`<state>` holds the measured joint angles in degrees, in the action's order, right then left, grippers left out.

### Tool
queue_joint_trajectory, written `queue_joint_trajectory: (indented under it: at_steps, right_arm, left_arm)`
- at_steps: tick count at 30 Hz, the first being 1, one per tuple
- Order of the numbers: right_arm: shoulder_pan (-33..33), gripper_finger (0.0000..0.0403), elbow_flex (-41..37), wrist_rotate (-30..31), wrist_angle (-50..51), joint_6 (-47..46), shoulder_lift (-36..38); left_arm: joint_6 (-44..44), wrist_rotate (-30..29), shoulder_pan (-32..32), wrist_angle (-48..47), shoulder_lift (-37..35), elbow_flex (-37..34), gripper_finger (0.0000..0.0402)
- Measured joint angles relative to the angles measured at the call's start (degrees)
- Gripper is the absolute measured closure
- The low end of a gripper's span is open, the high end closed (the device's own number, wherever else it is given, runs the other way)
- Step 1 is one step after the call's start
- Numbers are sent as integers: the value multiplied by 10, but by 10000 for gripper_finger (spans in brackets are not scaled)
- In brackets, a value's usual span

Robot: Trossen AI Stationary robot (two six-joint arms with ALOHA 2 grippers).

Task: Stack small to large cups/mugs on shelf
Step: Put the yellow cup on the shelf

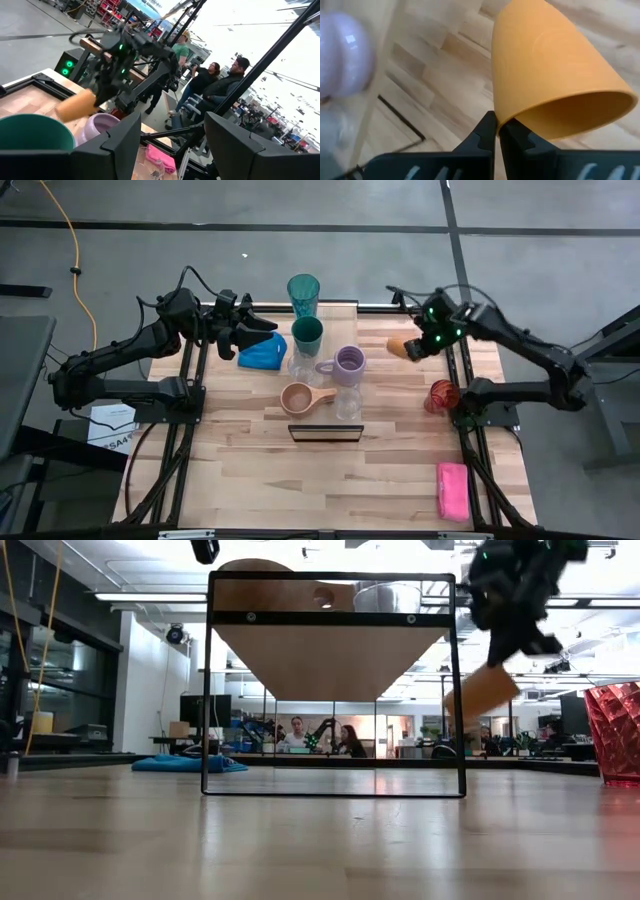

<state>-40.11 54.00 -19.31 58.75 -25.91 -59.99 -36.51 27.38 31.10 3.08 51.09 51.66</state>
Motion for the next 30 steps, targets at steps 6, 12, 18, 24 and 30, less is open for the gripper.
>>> queue_joint_trajectory:
  at_steps: [6,12,18,24,30]
  right_arm:
    - [24,403,211,47,146,80,-83]
    - [54,403,393,67,210,130,-185]
    - [84,403,533,72,259,159,-289]
    - [112,403,621,73,300,164,-380]
    - [132,403,663,74,312,165,-445]
  left_arm:
    - [0,0,0,-2,0,0,195]
    - [0,0,0,-2,0,0,195]
    - [0,0,0,-2,0,0,195]
    - [0,0,0,-2,0,0,195]
    - [0,0,0,-2,0,0,195]
